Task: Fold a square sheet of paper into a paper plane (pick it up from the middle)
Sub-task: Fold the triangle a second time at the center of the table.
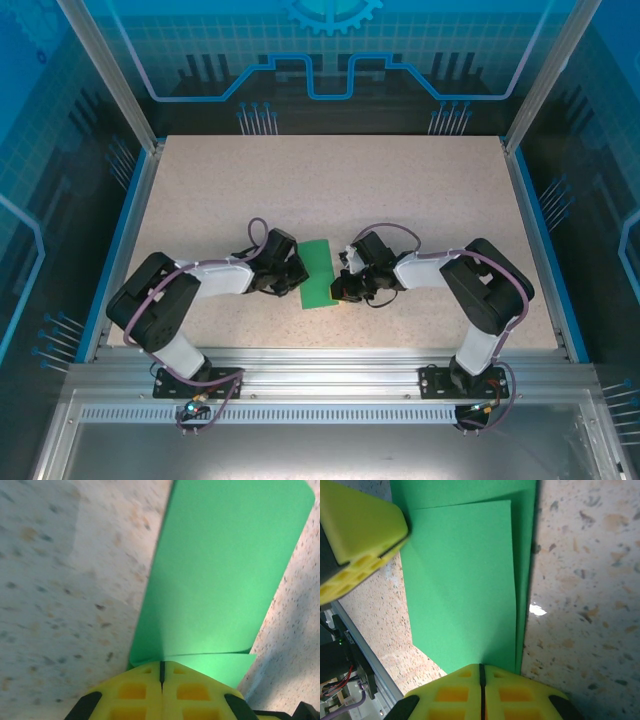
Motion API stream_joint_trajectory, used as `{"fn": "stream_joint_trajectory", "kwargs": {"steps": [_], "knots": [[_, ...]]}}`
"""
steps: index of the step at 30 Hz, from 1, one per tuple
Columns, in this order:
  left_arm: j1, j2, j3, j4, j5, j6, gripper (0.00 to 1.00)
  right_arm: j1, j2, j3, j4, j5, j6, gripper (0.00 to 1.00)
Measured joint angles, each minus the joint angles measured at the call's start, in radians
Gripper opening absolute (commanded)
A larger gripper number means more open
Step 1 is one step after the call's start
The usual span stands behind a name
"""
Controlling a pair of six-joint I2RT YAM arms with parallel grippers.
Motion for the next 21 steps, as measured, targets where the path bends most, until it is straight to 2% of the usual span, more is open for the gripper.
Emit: {"fn": "stream_joint_trajectory", "kwargs": {"steps": [11,17,21], "knots": [[0.082,-0.073,-0.043,-0.046,-0.016,0.057,0.04,0.002,-0.003,0.000,0.001,0.002,0.000,0.08],[0.087,-0.237,-0.057,-0.108,-0.016,0.074,0.07,0.006,-0.010,0.000,-0.011,0.011,0.000,0.12],[0.060,-0.332,-0.056,-0.116,-0.008,0.079,0.10,0.016,-0.021,0.004,-0.029,0.027,0.000,0.15]]}}
